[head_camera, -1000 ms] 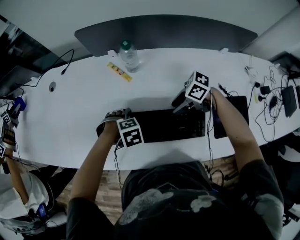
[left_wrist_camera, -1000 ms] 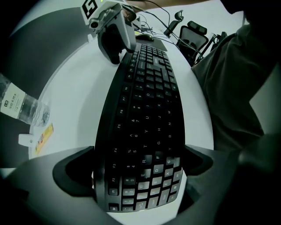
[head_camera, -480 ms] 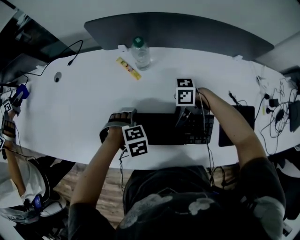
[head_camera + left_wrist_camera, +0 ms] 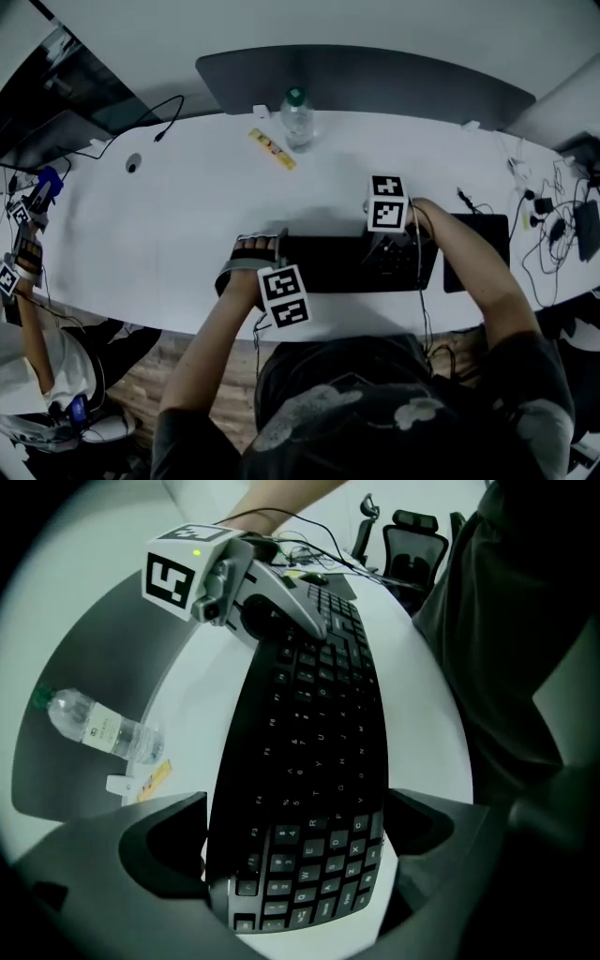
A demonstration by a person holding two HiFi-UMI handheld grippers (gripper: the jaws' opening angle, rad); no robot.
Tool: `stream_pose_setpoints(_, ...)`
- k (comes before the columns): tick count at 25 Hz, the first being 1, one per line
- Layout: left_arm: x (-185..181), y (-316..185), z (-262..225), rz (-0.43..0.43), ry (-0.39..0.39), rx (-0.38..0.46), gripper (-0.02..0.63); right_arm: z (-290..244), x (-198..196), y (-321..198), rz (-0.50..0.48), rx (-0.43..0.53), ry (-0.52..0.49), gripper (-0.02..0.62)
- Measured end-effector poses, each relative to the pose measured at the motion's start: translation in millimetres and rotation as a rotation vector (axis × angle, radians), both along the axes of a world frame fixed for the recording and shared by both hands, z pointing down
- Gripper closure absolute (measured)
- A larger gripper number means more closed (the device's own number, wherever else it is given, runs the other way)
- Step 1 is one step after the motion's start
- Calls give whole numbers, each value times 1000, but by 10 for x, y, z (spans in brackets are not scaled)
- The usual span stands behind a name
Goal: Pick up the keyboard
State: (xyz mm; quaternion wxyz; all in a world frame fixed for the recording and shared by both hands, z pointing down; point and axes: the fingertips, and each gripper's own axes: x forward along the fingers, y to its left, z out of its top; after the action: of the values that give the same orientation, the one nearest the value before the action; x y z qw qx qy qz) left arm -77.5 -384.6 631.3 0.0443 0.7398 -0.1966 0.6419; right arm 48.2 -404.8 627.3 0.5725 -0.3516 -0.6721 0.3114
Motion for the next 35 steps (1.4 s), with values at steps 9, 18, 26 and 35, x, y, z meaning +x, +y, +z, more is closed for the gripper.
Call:
stream_pose_setpoints(9,9,-78,-516,-119,164,158,25,-240,-82,-74,111,376,-132,531)
stream_pose_setpoints(18,-141,-422,-1017,-254,305,456,356,-373,-89,-333,250,708,-153,532)
stream_pose_setpoints(26,-206,-465,-1036,-371,333,555,594,-423,19,-562,356,887,-127,532)
stream_pose_setpoints(35,-234,-301,-1036,-544,381,553,604,-705,84,-458,448,969,-234,532)
